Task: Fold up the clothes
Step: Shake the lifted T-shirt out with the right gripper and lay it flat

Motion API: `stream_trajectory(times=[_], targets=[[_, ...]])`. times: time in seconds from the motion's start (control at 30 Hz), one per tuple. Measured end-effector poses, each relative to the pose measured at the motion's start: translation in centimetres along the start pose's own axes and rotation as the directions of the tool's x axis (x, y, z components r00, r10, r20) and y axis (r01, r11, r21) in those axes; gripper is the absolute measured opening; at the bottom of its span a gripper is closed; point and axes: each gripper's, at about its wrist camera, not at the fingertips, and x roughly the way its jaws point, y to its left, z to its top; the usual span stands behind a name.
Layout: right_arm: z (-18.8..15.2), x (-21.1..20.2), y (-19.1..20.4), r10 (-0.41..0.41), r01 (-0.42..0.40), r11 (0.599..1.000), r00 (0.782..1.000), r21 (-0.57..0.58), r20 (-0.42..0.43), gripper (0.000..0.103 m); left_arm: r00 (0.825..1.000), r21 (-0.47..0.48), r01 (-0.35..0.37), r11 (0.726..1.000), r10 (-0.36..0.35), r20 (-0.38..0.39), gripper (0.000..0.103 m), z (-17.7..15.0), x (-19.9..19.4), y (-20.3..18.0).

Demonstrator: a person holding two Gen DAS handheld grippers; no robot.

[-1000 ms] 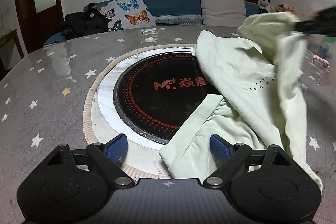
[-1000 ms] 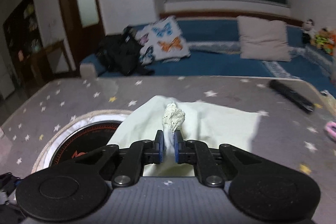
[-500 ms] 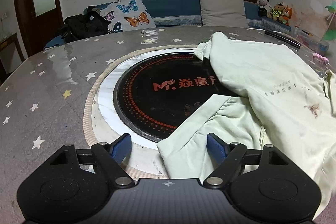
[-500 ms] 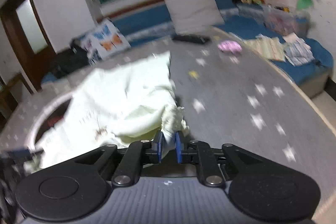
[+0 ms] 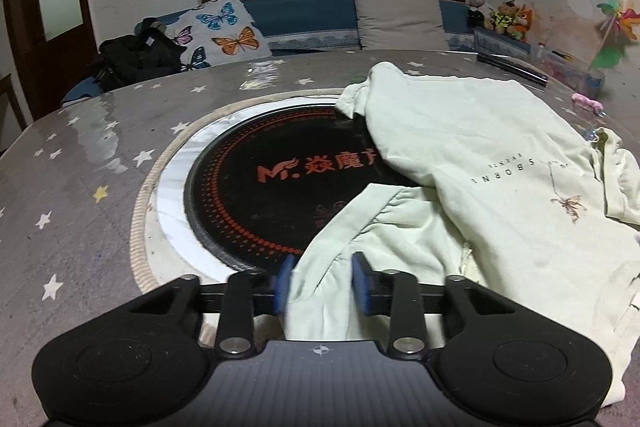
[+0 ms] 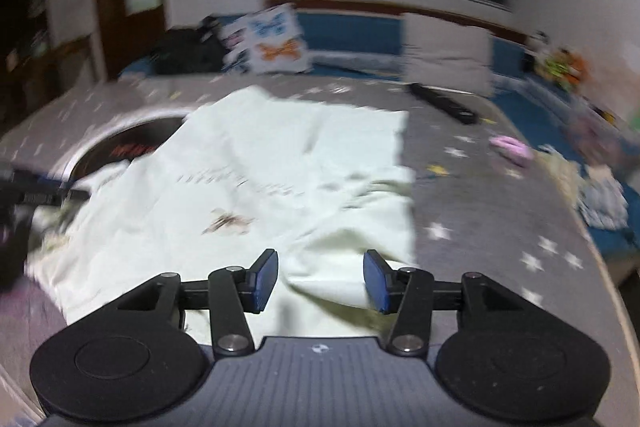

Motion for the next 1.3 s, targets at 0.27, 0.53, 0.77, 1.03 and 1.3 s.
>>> stream_trajectory(times=[0.27,0.53,0.77,1.03,1.3], targets=[[-0.2,3.9,1.1,-0.019,0.017,0.998,0.999,-0.057,-0.036,0.012,1.0,-0.03,-0.023,0.999,0.023,0.008,0.014,0.0,-0.6,0.6],[-0.4,0.2,-4.5,-0.209,0.201,0.971,0.977,0.129,0.047,0.005,0.998,-0.058,-0.057,0.997,0.059,0.033,0.011,-0.5,-2.7,1.5],[-2.5,-2.8,-9.7,-0.316,0.304,0.902,0.949,0.307,-0.011,0.005,0.993,-0.11,-0.098,0.989,0.105,0.061,0.01,-1.4,-6.1,3.4],[-4.9,-3.9,-9.1,-0.302,0.317,0.896,0.949,0.312,-0.096,0.008,0.99,-0.128,-0.13,0.983,0.135,0.031,0.013,-3.5,-9.3,5.3],[-2.1,-4.5,-8.7,-0.26,0.251,0.921,0.966,0.299,-0.01,0.018,0.985,-0.09,-0.152,0.984,0.159,0.072,0.044,-1.6,-10.5,5.4]])
